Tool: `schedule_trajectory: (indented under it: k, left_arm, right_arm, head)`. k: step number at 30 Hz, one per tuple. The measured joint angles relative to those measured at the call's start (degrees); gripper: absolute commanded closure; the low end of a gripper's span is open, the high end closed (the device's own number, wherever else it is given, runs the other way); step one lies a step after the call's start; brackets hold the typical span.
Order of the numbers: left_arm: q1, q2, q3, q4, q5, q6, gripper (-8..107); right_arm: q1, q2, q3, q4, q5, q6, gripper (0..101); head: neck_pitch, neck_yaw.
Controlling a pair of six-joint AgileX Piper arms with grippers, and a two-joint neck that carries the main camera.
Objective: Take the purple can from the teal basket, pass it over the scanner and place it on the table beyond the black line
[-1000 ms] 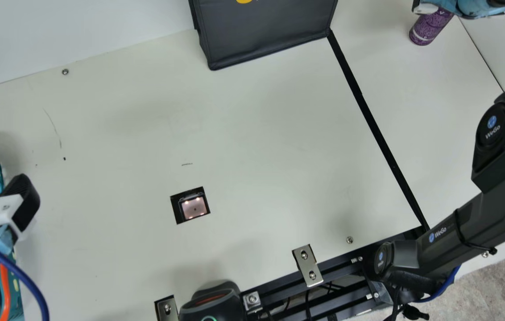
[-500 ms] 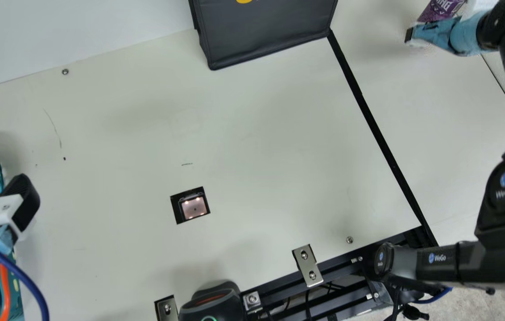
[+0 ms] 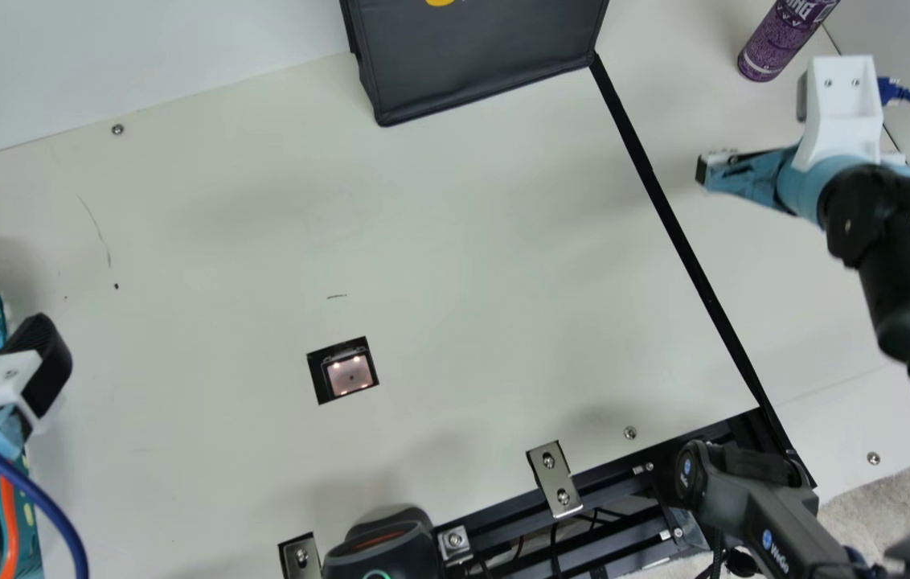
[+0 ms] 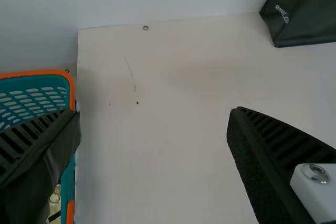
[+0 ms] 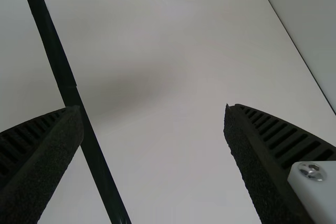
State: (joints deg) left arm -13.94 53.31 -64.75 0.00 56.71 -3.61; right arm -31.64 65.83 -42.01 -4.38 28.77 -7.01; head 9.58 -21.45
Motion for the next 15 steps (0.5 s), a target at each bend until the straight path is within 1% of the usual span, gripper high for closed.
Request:
schedule_trajectory:
  k: [2,5,7,11,13,15]
  left_arm:
    - [1.01,-0.95,-0.71,0.00,0.94,0.68,9]
    - [3.96,-3.60,-1.75,-0.40,4.06,1.49,9]
    - [6.02,-5.21,-2.40,-0.90,6.26,2.17,9]
    - [10.11,-8.49,-3.73,-1.16,10.19,3.13,9]
    - [11.74,-9.87,-4.28,-1.49,12.16,3.61,9]
    - [12.26,-10.15,-4.24,-1.49,12.93,3.61,9]
  right_arm:
    - [1.18,-1.57,0.95,-0.18,1.22,0.40,6]
    - [3.53,-1.89,0.08,0.70,4.32,0.80,6]
    - [5.17,-2.19,-2.24,0.64,6.37,1.30,6]
    - [8.34,-5.34,-7.46,1.06,9.24,1.91,6]
    - [10.03,-6.40,-9.01,1.12,12.65,2.22,6]
    - [11.49,-7.67,-10.58,1.38,14.38,2.70,6]
  head:
    - [0.00,0.70]
    - [0.00,4.04]
    - [0.00,6.68]
    - [0.00,11.87]
    - [0.00,14.68]
    - [0.00,17.31]
